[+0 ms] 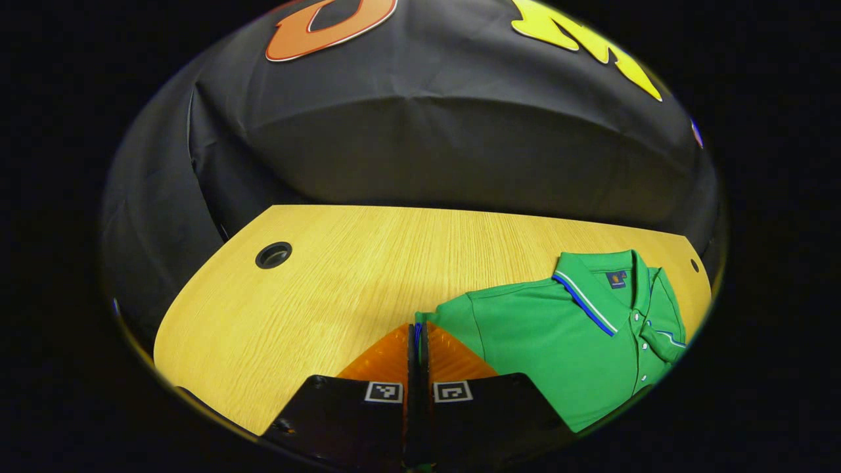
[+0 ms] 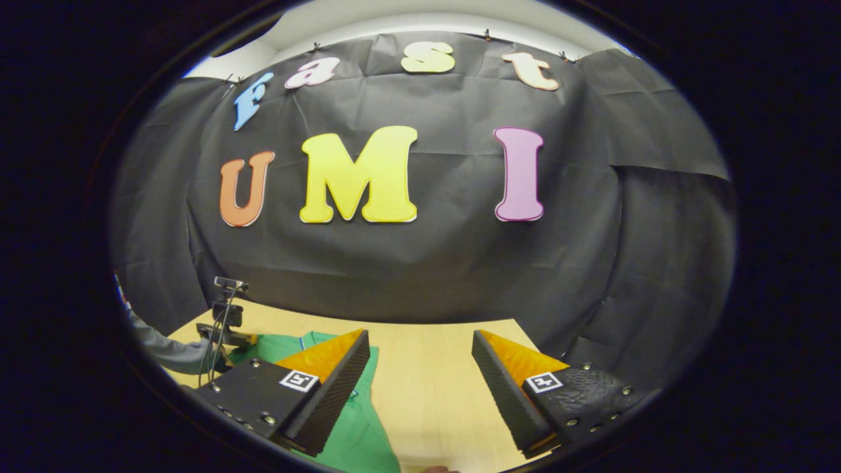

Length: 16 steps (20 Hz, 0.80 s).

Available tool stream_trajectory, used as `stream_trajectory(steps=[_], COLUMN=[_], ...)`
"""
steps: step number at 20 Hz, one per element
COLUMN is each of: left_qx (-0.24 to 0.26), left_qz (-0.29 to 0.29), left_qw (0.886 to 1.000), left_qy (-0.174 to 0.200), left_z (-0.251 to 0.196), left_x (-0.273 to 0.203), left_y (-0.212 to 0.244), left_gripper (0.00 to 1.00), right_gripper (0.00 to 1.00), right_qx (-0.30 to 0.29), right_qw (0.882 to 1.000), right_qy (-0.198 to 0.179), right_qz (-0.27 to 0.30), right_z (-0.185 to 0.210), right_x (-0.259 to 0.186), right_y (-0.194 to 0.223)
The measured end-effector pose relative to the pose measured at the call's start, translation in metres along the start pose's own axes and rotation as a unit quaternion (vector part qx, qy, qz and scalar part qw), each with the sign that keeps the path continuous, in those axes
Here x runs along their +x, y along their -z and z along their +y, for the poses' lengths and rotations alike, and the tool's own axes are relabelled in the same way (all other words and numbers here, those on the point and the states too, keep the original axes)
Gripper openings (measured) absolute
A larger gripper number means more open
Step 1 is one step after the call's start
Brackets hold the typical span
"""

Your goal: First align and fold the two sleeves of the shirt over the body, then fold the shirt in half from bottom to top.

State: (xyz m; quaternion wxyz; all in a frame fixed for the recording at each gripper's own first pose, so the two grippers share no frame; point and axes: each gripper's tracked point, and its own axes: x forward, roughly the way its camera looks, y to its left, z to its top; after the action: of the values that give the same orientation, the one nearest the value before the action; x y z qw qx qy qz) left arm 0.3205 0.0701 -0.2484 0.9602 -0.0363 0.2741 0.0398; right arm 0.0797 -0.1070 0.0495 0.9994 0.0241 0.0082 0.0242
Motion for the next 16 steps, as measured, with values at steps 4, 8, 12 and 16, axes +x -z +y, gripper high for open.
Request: stream_trajectory(steps=[4,8,12,16], left_qx=[0.003,0.004,0.001,0.01], left_qz=[-0.018,-0.034,-0.039,-0.044], left_qw=[1.0,0.999,0.998,0.997], left_qy=[0.004,0.023,0.045,0.064], left_z=[-0.012,-0.039,-0.075,-0.109], left_x=[-0.009,-0.021,-0.03,-0.039], left_y=[-0.016,-0.032,-0.035,-0.033], left_gripper=[0.03,0.0,0.03,0.03], right_gripper=[0.98,0.99,0.98,0.98], right_qx=[0.0,0.006,0.009,0.014], right_qw=[1.0,1.0,1.0,1.0], right_qy=[-0.004,-0.005,-0.002,0.002], right_qz=[0.0,0.0,-0.001,0.0], right_z=[0.002,0.003,-0.001,-0.006], right_x=[-0.001,-0.001,-0.004,-0.007], right_y=[0.0,0.001,0.0,0.002])
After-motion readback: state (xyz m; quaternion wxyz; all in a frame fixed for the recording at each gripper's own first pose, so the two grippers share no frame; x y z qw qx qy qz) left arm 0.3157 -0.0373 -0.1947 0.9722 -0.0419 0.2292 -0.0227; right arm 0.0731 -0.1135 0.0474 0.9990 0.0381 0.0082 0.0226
